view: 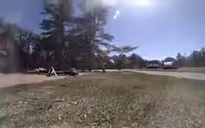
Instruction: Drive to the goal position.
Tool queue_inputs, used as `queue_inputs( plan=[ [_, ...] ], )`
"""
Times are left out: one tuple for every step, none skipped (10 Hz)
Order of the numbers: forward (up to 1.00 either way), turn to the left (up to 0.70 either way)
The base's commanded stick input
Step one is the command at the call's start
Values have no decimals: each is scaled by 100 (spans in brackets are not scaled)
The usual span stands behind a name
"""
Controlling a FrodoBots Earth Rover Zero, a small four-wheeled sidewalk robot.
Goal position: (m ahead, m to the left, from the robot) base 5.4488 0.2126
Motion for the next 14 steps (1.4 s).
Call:
queue_inputs(
  plan=[
    [69,-19],
    [69,-22],
    [69,-15],
    [69,-9],
    [69,-2],
    [69,4],
    [69,6],
    [69,6],
    [69,6],
    [69,6],
    [69,6],
    [69,5],
    [69,3],
    [69,1]
  ],
)
